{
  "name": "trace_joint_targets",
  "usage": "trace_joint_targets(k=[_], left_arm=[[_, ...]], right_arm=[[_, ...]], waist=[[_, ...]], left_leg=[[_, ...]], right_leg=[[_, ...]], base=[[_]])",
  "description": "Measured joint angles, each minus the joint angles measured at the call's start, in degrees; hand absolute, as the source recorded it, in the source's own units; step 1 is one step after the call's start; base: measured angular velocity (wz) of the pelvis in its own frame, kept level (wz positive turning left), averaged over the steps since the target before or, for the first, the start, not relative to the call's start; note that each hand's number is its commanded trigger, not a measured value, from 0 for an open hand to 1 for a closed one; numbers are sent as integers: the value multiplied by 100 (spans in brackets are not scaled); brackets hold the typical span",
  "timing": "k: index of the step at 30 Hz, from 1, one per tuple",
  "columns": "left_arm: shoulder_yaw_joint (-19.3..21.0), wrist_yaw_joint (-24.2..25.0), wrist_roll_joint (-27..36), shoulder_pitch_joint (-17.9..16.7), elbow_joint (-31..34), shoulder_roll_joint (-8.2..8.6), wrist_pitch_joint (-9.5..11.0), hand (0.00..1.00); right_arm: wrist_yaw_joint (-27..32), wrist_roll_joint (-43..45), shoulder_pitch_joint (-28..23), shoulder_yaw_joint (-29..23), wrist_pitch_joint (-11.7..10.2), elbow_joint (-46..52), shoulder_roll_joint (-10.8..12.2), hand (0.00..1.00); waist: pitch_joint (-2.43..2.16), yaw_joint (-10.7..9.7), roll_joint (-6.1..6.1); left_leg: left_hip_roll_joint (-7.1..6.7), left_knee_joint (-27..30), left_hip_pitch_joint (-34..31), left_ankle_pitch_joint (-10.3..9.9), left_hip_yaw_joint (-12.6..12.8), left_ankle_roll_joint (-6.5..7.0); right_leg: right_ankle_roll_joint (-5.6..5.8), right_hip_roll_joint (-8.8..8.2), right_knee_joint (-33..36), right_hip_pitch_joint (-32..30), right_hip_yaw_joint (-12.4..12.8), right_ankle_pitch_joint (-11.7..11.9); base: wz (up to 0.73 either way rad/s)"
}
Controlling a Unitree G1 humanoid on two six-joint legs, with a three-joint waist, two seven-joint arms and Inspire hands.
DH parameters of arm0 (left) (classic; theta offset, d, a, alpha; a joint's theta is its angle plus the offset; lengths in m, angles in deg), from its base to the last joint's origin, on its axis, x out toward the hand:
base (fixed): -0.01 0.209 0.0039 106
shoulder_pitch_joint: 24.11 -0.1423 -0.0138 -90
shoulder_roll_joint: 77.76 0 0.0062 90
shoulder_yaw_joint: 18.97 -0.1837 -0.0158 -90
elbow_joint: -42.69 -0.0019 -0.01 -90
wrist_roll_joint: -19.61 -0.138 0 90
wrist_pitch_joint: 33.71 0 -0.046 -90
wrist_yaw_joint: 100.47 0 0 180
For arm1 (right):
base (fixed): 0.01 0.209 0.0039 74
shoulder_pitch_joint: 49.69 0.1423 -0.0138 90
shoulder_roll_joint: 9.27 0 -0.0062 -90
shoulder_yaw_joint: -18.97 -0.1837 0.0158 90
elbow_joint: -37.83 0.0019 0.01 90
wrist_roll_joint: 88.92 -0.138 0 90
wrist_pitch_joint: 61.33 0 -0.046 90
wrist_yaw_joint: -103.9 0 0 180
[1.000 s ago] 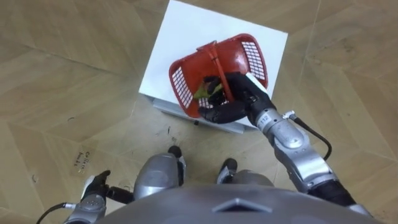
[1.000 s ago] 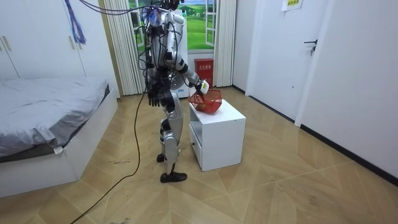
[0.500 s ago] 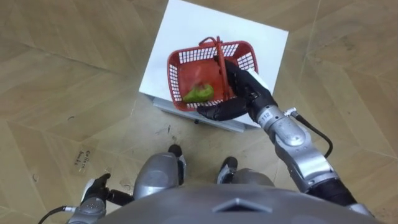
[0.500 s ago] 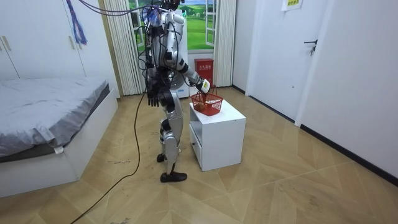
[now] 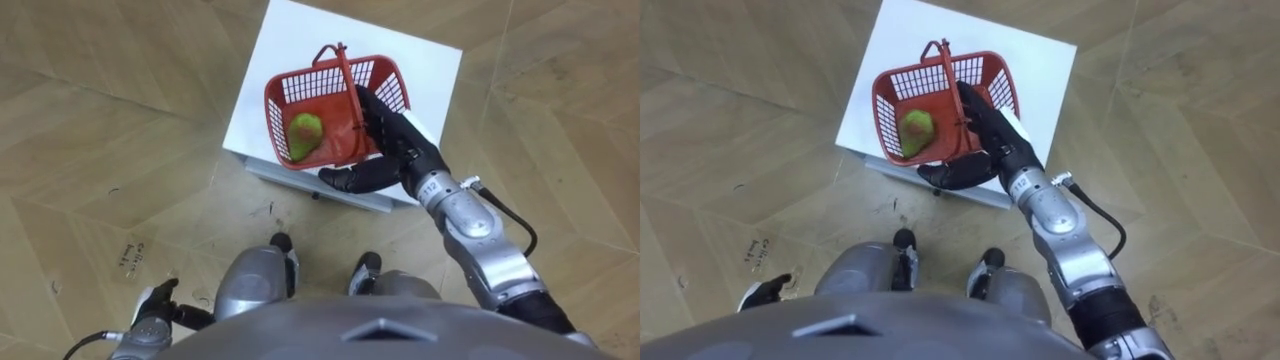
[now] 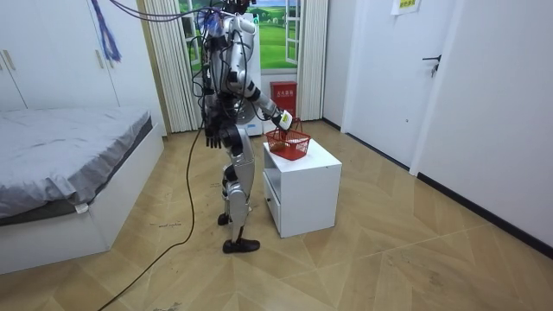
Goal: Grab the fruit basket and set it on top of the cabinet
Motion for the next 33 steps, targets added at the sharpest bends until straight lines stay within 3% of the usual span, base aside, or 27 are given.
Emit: trace_joint_targets(k=[11, 20, 27, 33], left_arm=[[2, -112, 0, -133, 16, 73, -74, 0], [-113, -129, 0, -252, 91, 86, -90, 0], [-116, -231, 15, -383, 128, 140, -74, 0], [-108, -238, 0, -420, 183, 141, -43, 0]], right_arm=[[426, -62, -199, -23, -48, -281, -10, 0], [1281, 499, -233, -195, -131, -185, -18, 0], [2009, 853, -387, -504, -434, 177, -55, 0], [2545, 854, -604, -520, -535, 174, -64, 0]], waist=[[-29, -17, -61], [-22, -270, -74], [-25, -296, -34], [-39, -338, 25]], left_leg=[[-5, -41, 32, 1, 9, 1], [-7, -58, 132, 0, 23, 2], [2, -209, 433, -4, 206, 4], [-12, -338, 734, -3, 279, 4]], right_leg=[[0, -6, -4, 2, -30, 0], [0, -11, -14, 77, -20, 0], [0, -10, -16, 212, 114, 0], [18, -22, -17, 429, 121, -12]], base=[[0], [-2], [-14], [-3]])
